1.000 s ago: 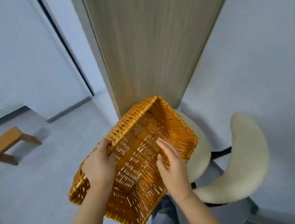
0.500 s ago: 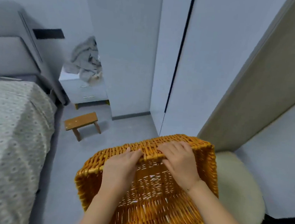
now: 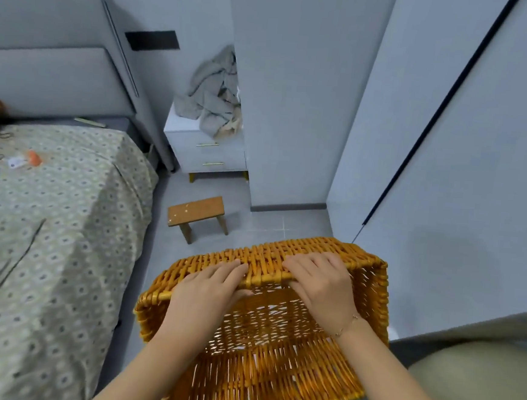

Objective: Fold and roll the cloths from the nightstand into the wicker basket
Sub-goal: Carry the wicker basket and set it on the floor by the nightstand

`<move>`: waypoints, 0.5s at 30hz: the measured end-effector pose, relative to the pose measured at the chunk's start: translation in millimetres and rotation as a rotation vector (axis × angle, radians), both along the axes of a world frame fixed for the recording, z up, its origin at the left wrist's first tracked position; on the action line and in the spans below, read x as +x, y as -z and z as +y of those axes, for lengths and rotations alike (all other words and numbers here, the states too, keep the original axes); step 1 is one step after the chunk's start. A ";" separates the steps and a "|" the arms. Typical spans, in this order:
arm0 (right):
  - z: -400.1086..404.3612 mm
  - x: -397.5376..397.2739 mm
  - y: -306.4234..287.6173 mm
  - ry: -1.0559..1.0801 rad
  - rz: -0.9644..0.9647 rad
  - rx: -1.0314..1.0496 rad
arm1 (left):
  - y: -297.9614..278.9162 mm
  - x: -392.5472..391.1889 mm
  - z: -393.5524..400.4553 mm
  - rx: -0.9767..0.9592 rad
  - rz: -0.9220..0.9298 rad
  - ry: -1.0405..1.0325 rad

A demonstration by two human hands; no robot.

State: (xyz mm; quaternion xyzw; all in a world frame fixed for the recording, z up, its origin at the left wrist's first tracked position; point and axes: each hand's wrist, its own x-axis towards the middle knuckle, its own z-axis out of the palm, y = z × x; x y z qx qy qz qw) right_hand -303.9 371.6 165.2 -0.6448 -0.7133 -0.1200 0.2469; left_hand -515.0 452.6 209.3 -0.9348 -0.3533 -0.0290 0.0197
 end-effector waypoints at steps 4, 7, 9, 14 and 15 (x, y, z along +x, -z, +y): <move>63.8 32.0 -3.9 -0.028 0.006 -0.005 | -0.8 24.0 64.7 0.010 0.088 0.030; 113.3 47.4 -11.5 -0.046 -0.019 -0.004 | 4.5 36.2 113.6 0.059 0.100 0.039; 147.7 52.3 -11.6 -0.064 -0.037 -0.008 | 12.5 39.1 146.1 0.057 0.096 0.063; 236.1 61.4 -6.0 -0.109 0.020 -0.164 | 39.3 46.5 229.6 0.010 0.084 0.122; 256.7 60.5 -4.5 -0.113 0.035 -0.224 | 48.1 46.9 249.9 -0.025 0.076 0.119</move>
